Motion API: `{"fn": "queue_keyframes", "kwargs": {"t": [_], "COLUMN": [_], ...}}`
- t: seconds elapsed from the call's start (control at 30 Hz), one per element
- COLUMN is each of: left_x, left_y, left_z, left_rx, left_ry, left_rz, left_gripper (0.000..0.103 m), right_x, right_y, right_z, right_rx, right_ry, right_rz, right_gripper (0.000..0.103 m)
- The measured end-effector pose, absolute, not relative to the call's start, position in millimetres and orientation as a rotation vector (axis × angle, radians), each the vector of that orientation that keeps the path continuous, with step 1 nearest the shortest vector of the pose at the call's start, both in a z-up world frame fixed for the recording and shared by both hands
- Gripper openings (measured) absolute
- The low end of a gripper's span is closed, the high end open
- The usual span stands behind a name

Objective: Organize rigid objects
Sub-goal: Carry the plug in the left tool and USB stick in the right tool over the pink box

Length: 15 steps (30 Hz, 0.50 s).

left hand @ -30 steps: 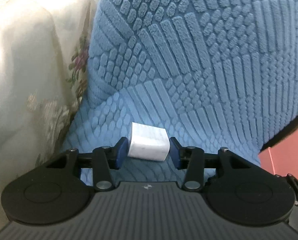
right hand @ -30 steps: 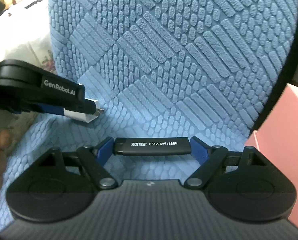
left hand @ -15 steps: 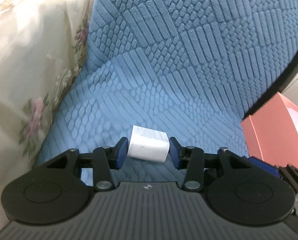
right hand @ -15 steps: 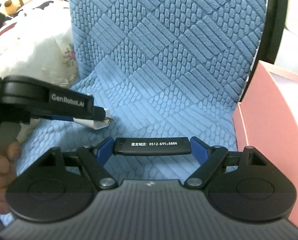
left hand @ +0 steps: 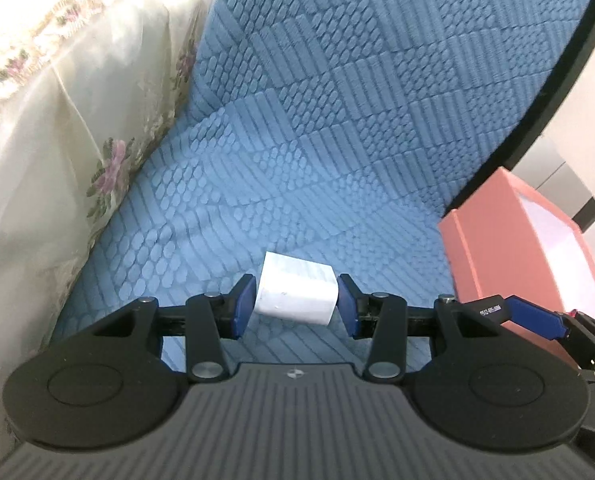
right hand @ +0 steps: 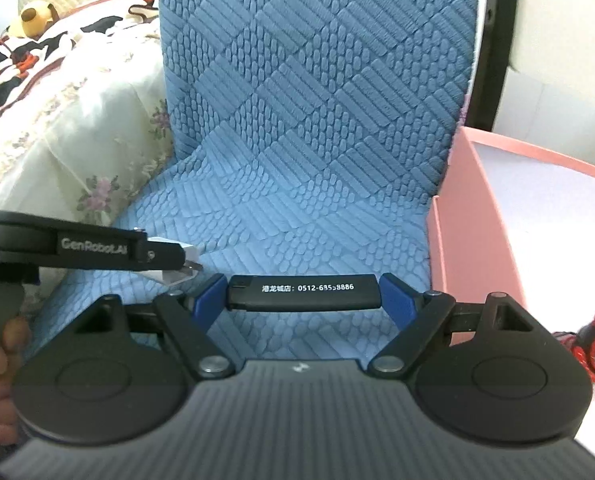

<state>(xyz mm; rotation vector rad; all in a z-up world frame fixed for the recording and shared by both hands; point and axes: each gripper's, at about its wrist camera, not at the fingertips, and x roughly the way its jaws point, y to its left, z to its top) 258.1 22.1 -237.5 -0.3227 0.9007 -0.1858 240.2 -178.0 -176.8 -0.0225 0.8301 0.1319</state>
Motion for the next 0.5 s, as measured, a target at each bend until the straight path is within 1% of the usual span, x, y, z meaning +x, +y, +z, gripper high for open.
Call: {"fn": "queue_keyframes", "kwargs": {"t": [0.5], "left_x": [220.9], "left_y": [5.5], "left_z": [-174.8], "left_rx": [-0.364], "left_ry": [0.851], "left_rz": [-0.193], "left_gripper": [0.05], "right_x": [209.5], "right_y": [-199.1], "right_z": [-114.8], "right_rx": [0.009], "right_ry": [0.748], "right_rz": [0.088], "right_gripper": [0.085]}}
